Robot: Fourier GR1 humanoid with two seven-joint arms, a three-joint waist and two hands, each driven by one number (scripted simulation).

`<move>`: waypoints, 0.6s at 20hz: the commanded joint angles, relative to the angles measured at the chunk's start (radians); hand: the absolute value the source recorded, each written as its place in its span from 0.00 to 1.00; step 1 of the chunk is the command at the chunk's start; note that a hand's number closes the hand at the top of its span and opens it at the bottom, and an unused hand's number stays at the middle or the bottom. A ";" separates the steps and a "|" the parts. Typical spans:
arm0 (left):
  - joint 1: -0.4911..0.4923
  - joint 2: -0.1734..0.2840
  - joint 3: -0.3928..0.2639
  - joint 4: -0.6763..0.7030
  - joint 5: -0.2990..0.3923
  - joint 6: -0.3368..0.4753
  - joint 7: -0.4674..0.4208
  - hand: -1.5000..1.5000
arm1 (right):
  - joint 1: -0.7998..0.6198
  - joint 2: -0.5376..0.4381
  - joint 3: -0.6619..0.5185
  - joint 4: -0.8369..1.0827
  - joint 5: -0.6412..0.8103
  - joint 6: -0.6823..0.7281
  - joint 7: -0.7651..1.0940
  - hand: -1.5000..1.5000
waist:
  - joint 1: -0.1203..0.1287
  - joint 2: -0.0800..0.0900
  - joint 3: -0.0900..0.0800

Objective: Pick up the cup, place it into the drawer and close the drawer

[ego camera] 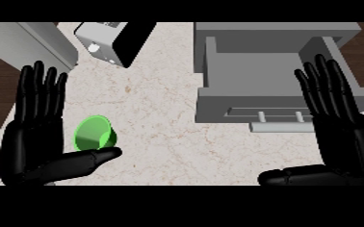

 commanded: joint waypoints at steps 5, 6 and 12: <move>0.094 0.029 0.057 0.021 0.052 -0.054 -0.048 0.00 | -0.014 -0.022 -0.039 -0.044 -0.031 0.012 0.045 0.00 | 0.002 -0.001 0.000; 0.077 -0.001 0.035 0.074 0.016 -0.026 -0.081 0.00 | -0.037 0.015 -0.013 0.049 0.015 -0.015 -0.023 0.00 | 0.002 0.000 0.000; 0.128 -0.008 -0.019 0.058 -0.014 0.032 -0.052 0.00 | -0.081 -0.007 -0.017 -0.001 0.015 -0.022 0.056 0.00 | 0.003 0.000 0.000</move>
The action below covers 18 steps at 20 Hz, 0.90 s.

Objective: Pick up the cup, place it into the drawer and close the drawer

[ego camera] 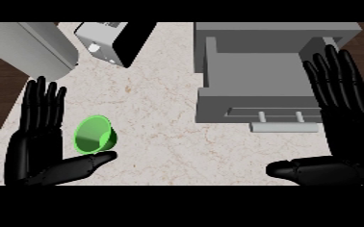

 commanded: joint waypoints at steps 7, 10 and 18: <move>0.030 0.020 0.107 0.171 0.062 -0.039 -0.101 0.00 | 0.032 0.022 0.039 -0.065 0.037 -0.022 0.031 0.00 | -0.002 0.000 -0.001; 0.072 -0.014 0.067 0.203 0.005 -0.014 -0.157 0.00 | 0.003 0.018 0.022 -0.031 0.003 -0.008 0.029 0.00 | 0.000 0.000 0.000; 0.037 0.027 0.133 0.388 0.058 -0.084 -0.270 0.00 | -0.004 0.055 0.071 -0.025 0.061 -0.043 0.016 0.00 | 0.000 0.000 0.000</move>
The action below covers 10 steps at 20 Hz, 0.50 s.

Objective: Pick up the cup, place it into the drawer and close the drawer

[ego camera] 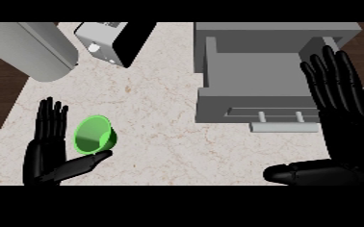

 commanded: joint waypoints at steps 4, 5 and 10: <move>0.017 0.011 0.029 0.161 0.012 -0.071 -0.123 0.00 | 0.042 -0.005 0.000 -0.019 -0.001 0.020 -0.013 0.00 | -0.001 0.000 0.000; -0.006 -0.007 0.028 0.193 0.009 -0.051 -0.134 0.00 | -0.020 -0.030 -0.051 0.037 -0.035 0.035 -0.023 0.00 | 0.000 0.000 0.000; -0.020 0.000 0.051 0.291 0.019 -0.074 -0.193 0.00 | -0.023 -0.013 -0.033 -0.012 -0.038 0.007 0.037 0.00 | 0.000 0.000 0.000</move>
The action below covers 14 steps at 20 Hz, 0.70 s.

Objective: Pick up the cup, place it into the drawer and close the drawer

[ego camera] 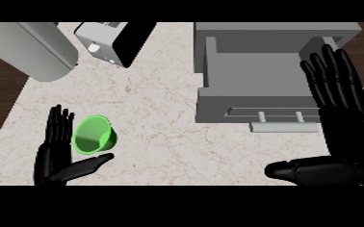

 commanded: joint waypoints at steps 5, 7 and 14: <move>-0.011 0.008 0.040 0.122 0.014 -0.017 -0.116 0.00 | -0.040 -0.021 -0.017 -0.015 -0.022 -0.001 0.062 0.00 | 0.001 -0.001 0.000; -0.031 0.017 0.060 0.220 0.029 -0.054 -0.177 0.00 | 0.040 0.020 0.032 0.020 0.039 0.014 -0.065 0.00 | 0.000 0.000 0.000; -0.087 -0.017 0.052 0.399 -0.004 -0.021 -0.321 0.00 | -0.023 0.003 0.016 -0.018 0.012 -0.004 0.031 0.00 | 0.000 0.000 0.000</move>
